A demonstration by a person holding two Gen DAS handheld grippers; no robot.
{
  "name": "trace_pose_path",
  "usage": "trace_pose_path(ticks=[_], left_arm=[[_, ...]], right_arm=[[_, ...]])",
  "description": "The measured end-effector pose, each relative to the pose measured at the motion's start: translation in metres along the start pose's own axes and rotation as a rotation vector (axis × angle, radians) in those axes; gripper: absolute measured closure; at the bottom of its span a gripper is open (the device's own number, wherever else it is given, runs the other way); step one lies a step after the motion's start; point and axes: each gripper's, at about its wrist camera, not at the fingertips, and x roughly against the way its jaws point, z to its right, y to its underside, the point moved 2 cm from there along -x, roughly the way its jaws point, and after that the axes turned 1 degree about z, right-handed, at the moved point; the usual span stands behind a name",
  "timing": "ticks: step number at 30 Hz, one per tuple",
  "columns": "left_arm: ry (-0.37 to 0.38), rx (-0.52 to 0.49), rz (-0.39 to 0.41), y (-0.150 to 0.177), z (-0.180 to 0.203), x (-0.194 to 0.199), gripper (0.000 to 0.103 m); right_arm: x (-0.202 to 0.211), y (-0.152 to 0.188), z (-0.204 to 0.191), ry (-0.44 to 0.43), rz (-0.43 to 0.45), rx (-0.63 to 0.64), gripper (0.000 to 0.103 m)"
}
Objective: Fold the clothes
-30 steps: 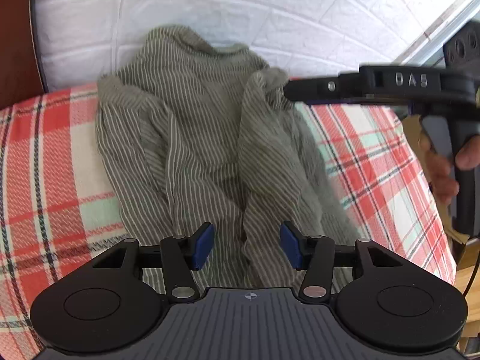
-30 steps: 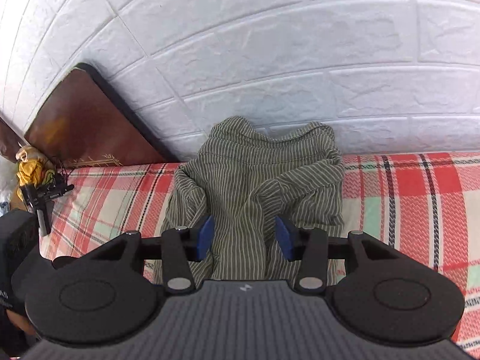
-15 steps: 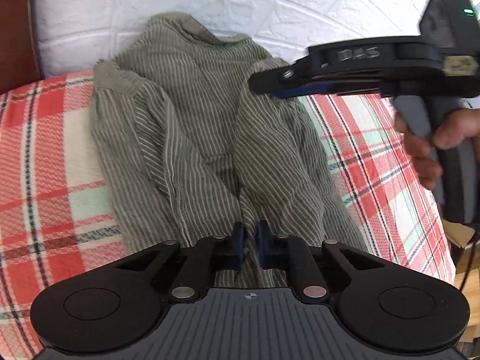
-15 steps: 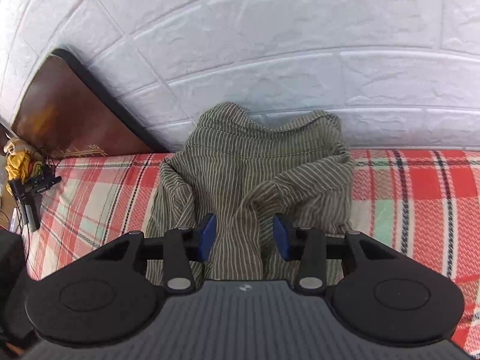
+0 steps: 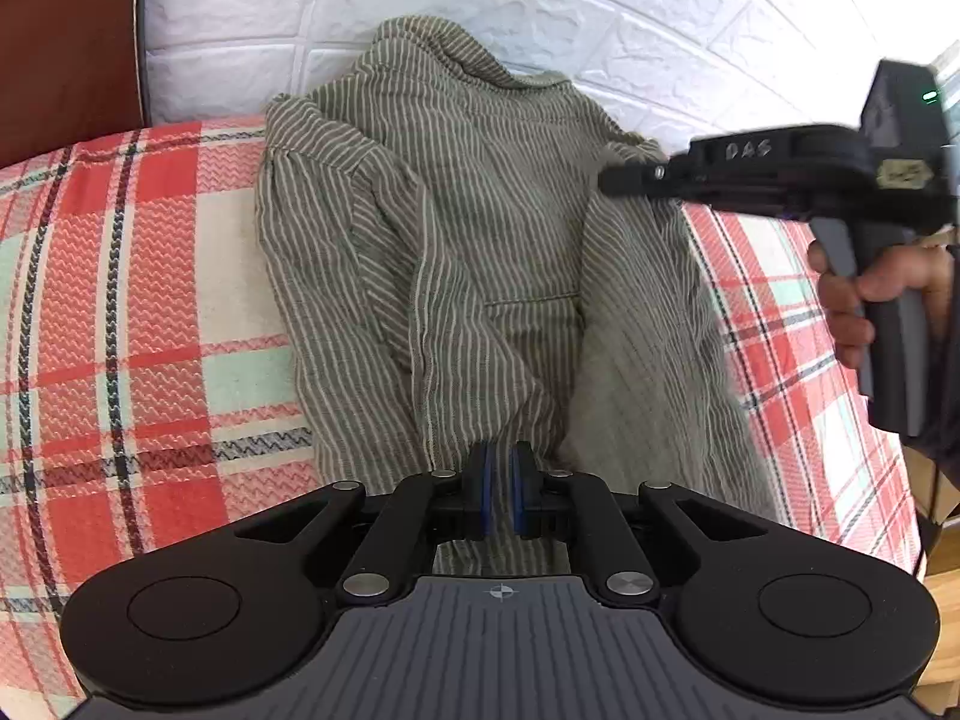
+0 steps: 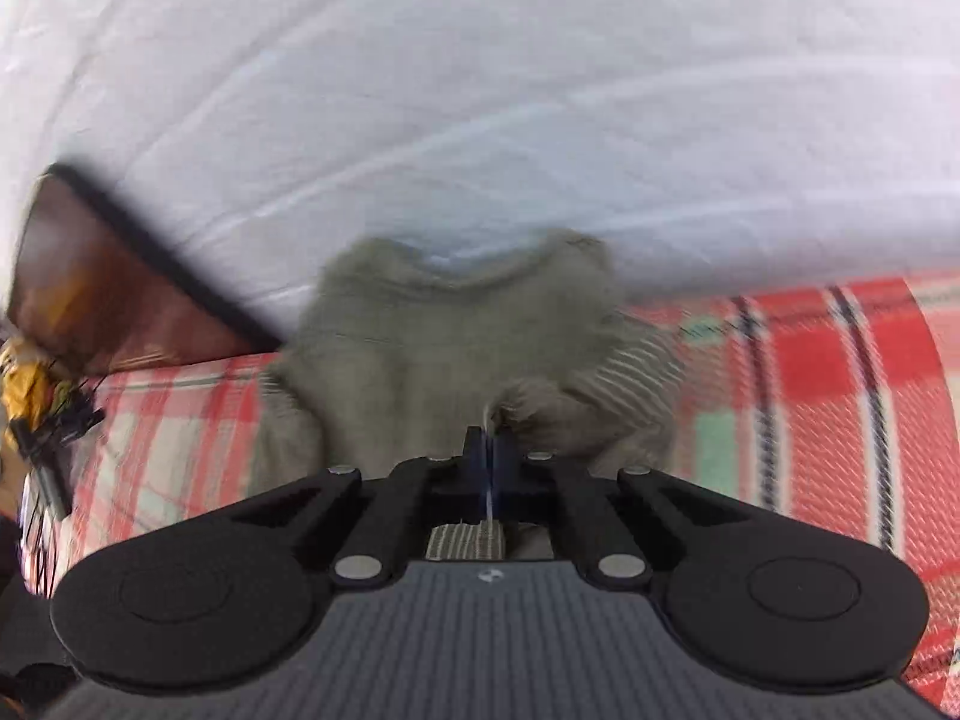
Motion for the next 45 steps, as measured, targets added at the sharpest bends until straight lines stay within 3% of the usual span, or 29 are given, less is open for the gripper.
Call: trace_pose_path(ticks=[2,4,6,7,10,12,17,24,35,43,44,45], left_arm=[[-0.002,0.003,0.0,0.001,-0.002,0.002,0.099],[-0.005,0.008,0.008,0.001,-0.004,0.007,0.092],[-0.012,-0.007,0.011,0.001,-0.001,0.015,0.076],[-0.015,-0.017,0.011,0.001,0.0,0.019,0.076],[0.003,-0.051,0.001,0.006,0.008,0.029,0.076],[0.022,-0.08,-0.015,0.012,0.015,0.03,0.076],[0.045,-0.117,-0.037,0.026,0.028,0.025,0.076],[0.067,-0.102,-0.023,0.03,0.035,0.017,0.069],[0.043,-0.093,0.006,0.023,0.038,0.006,0.055],[0.046,-0.109,0.016,0.015,0.044,-0.001,0.056],[0.044,-0.114,0.015,0.015,0.044,-0.001,0.066],[0.042,-0.119,0.014,0.015,0.045,-0.001,0.088]], right_arm=[[-0.007,0.003,0.007,0.003,-0.008,-0.012,0.101],[-0.009,0.004,0.005,0.007,0.003,-0.018,0.101],[-0.008,0.001,-0.001,0.027,0.018,0.0,0.098],[-0.005,0.001,-0.004,0.037,0.026,0.009,0.097],[0.015,0.002,-0.014,0.046,0.069,0.021,0.081],[0.035,0.006,-0.018,0.023,0.098,0.017,0.062],[0.065,0.032,-0.025,-0.049,0.065,0.03,0.062],[0.064,0.073,-0.031,-0.084,-0.036,0.021,0.062],[0.058,0.07,-0.03,-0.093,-0.041,0.009,0.062],[0.048,0.062,-0.023,-0.098,-0.046,-0.015,0.062],[0.046,0.06,-0.022,-0.095,-0.044,-0.017,0.062],[0.044,0.058,-0.021,-0.094,-0.042,-0.02,0.062]])
